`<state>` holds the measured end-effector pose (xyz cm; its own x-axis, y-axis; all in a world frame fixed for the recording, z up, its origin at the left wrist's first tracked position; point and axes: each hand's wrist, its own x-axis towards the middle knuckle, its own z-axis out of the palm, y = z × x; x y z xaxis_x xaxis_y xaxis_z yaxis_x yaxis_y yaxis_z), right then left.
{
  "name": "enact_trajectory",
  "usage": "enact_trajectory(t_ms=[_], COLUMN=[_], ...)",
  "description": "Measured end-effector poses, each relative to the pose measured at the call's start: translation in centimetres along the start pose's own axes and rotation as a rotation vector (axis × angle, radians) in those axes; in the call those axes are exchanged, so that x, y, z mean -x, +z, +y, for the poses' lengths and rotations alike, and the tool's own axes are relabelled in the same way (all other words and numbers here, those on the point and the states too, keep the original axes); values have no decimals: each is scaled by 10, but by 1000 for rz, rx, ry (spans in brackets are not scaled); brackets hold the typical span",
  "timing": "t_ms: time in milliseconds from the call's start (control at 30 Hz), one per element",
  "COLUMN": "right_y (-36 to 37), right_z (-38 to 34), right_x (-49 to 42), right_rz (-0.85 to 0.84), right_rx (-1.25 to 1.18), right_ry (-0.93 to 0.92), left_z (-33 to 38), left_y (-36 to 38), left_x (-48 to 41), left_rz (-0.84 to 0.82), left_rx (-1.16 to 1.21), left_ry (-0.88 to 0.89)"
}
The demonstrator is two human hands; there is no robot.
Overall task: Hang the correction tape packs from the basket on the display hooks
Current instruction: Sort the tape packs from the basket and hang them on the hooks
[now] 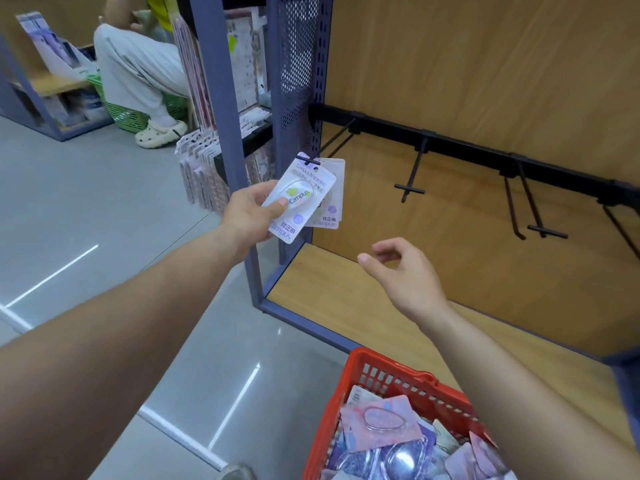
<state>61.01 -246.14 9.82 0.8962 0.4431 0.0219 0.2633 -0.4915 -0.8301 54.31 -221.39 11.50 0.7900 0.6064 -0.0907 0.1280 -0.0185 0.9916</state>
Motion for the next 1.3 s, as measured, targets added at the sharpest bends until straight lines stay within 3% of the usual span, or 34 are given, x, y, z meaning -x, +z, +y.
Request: enact_trajectory(t_ms=[500, 633, 767, 867, 1033, 1167, 1300], right_y=[3, -1, -13, -27, -64, -110, -150], right_z=[27, 31, 29, 33, 70, 127, 191], right_x=[6, 8, 17, 33, 88, 144, 202], right_rz=[-68, -104, -133, -183, -280, -312, -231], right_rx=[116, 268, 480, 631, 743, 716, 596], right_ry=[0, -40, -65, -66, 69, 243, 429], left_z=[-14, -6, 0, -3, -20, -43, -83], left_y=[10, 22, 29, 32, 66, 112, 160], left_x=[-5, -14, -5, 25, 99, 160, 212], left_rz=[186, 211, 233, 67, -461, -739, -882], left_rx=[-145, -333, -852, -1080, -1375, -1440, -1376], left_ry=[85, 94, 100, 162, 162, 247, 238])
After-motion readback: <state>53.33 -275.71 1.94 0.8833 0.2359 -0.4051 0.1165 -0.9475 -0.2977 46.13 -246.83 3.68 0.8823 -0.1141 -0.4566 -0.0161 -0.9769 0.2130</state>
